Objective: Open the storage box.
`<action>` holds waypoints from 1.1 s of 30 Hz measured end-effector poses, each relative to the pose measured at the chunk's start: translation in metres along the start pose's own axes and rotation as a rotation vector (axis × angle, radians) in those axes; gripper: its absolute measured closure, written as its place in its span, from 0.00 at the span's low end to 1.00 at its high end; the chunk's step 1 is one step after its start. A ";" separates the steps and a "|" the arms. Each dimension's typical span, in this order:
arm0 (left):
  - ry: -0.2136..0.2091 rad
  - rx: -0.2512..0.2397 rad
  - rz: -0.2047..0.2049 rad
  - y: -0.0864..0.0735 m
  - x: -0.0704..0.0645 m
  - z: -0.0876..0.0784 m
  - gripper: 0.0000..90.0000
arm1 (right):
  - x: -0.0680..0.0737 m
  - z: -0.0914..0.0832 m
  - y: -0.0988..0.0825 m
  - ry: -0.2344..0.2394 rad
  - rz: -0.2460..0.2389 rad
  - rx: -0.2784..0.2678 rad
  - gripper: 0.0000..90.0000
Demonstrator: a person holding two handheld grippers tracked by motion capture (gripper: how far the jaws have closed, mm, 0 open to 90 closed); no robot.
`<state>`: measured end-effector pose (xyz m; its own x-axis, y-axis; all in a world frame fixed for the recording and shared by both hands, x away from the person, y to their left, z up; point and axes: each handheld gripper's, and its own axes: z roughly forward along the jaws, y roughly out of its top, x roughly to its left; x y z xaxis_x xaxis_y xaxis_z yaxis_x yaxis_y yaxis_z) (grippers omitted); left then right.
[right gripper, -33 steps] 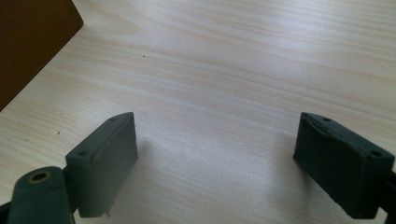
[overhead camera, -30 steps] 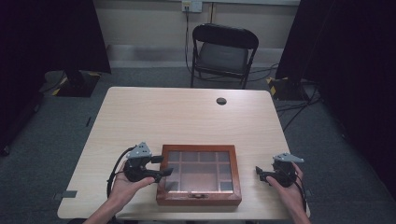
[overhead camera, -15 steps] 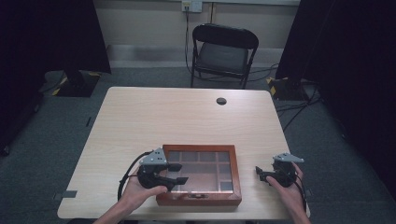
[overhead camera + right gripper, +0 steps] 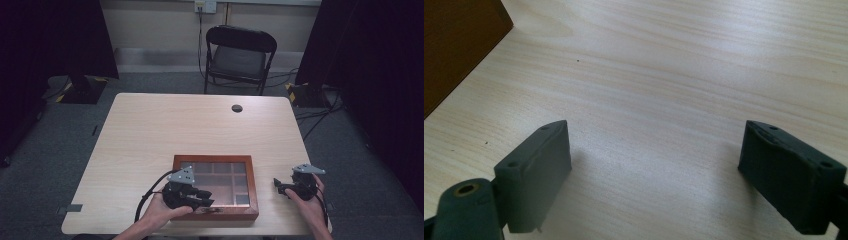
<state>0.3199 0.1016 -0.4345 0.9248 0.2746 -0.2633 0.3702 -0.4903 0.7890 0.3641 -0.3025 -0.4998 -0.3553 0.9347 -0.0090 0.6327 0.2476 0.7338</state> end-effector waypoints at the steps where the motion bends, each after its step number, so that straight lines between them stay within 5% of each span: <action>1: -0.014 0.000 -0.004 -0.001 -0.002 0.002 0.80 | 0.000 0.000 0.000 0.000 0.000 0.000 0.14; 33: -0.060 0.049 0.025 -0.001 -0.003 0.018 0.91 | 0.000 0.000 0.000 0.001 0.000 0.001 0.14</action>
<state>0.3188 0.0862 -0.4448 0.9370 0.2125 -0.2774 0.3491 -0.5369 0.7680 0.3644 -0.3022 -0.4997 -0.3556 0.9346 -0.0084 0.6334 0.2476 0.7332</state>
